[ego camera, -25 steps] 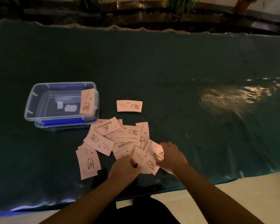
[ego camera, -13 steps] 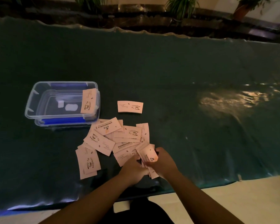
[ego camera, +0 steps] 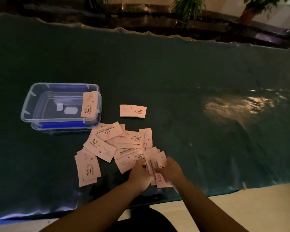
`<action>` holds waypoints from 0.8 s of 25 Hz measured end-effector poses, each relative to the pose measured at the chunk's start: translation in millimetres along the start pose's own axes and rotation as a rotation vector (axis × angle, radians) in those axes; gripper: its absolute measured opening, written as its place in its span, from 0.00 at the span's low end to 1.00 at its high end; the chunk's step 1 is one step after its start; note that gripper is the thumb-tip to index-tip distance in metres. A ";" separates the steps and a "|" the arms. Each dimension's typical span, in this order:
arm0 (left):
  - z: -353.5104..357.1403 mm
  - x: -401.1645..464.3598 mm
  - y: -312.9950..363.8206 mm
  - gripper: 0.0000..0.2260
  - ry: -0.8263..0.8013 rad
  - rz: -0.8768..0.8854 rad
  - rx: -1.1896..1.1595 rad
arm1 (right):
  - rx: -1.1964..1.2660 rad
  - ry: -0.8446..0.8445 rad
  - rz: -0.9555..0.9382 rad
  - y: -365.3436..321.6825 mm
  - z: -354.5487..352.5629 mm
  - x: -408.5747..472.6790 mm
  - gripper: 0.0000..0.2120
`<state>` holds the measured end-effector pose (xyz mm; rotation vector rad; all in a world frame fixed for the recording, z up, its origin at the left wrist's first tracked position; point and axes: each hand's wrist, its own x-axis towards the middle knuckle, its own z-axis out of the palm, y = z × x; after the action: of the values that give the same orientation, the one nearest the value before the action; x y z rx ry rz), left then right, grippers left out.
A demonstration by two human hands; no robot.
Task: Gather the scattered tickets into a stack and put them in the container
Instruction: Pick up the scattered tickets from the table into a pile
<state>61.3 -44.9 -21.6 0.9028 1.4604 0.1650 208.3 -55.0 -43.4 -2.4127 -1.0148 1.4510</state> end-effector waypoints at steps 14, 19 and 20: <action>-8.6 4.9 5.5 0.07 -0.007 -0.066 -0.244 | 0.599 -0.134 0.055 5.7 -32.3 -10.3 0.10; -44.3 19.0 25.4 0.12 -0.021 0.102 0.025 | 0.159 -0.102 -0.163 2.9 -54.0 -3.3 0.15; -52.7 22.7 31.0 0.14 -0.041 0.147 0.152 | 0.026 -0.076 -0.219 2.0 -57.3 -1.6 0.20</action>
<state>30.7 12.0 -12.8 1.1317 1.3825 0.1451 256.2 -45.7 -13.2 -2.1639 -1.2251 1.4778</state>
